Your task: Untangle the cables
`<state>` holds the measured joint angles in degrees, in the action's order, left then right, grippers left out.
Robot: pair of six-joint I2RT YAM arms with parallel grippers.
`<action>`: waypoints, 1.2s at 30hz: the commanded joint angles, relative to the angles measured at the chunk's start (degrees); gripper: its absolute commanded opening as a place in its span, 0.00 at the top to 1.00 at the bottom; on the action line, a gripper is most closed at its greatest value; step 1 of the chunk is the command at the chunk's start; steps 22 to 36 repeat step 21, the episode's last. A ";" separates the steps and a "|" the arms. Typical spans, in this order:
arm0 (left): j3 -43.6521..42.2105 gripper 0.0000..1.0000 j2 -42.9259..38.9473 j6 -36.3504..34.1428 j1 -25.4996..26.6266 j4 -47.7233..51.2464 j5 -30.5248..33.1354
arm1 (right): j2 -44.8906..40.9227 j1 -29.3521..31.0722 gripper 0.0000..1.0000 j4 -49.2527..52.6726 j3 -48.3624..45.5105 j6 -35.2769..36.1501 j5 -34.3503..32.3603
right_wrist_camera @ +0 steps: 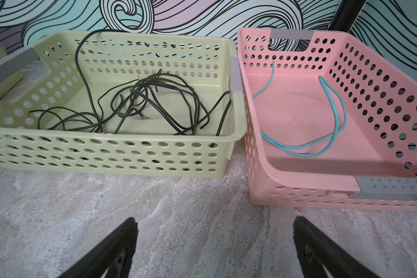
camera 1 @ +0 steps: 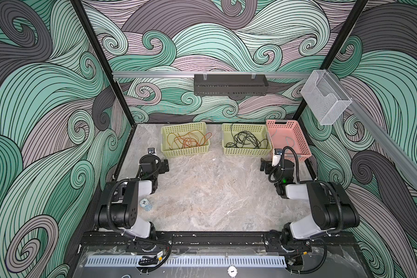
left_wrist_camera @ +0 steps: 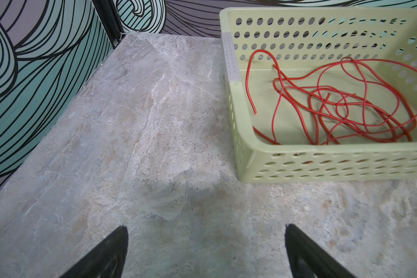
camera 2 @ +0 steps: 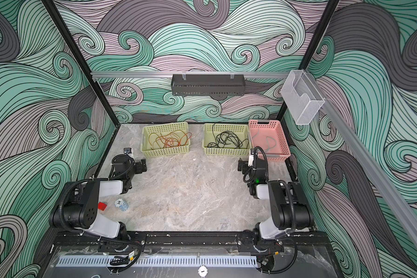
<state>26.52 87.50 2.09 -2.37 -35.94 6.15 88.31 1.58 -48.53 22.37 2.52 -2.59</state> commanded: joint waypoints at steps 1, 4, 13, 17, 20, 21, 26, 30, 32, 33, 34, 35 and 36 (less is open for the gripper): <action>1.60 0.01 -0.76 0.28 -0.09 -0.09 -0.52 | -0.07 -0.26 0.00 -0.30 0.78 -0.58 0.13; 1.60 0.01 -0.71 0.28 -0.09 -0.09 -0.50 | -0.09 -0.28 0.00 -0.33 0.79 -0.60 0.13; 1.60 0.01 -0.75 0.29 -0.06 -0.05 -0.52 | 0.26 -0.27 0.00 0.07 1.18 -0.68 0.13; 1.60 0.01 -0.75 0.27 -0.08 -0.08 -0.49 | 0.28 -0.23 0.00 0.11 1.19 -0.68 0.18; 1.60 0.01 -0.78 0.33 -0.07 -0.05 -0.45 | 0.01 -0.27 0.00 -0.23 0.86 -0.58 0.21; 1.69 0.01 -0.69 0.34 -0.09 -0.09 -0.55 | -0.13 -0.27 0.00 -0.18 0.88 -0.61 0.29; 1.69 0.01 -0.69 0.34 -0.09 -0.09 -0.55 | -0.13 -0.27 0.00 -0.18 0.88 -0.61 0.29; 1.69 0.01 -0.69 0.34 -0.09 -0.09 -0.55 | -0.13 -0.27 0.00 -0.18 0.88 -0.61 0.29; 1.69 0.01 -0.69 0.34 -0.09 -0.09 -0.55 | -0.13 -0.27 0.00 -0.18 0.88 -0.61 0.29; 1.69 0.01 -0.69 0.34 -0.09 -0.09 -0.55 | -0.13 -0.27 0.00 -0.18 0.88 -0.61 0.29; 1.69 0.01 -0.69 0.34 -0.09 -0.09 -0.55 | -0.13 -0.27 0.00 -0.18 0.88 -0.61 0.29; 1.69 0.01 -0.69 0.34 -0.09 -0.09 -0.55 | -0.13 -0.27 0.00 -0.18 0.88 -0.61 0.29; 1.69 0.01 -0.69 0.34 -0.09 -0.09 -0.55 | -0.13 -0.27 0.00 -0.18 0.88 -0.61 0.29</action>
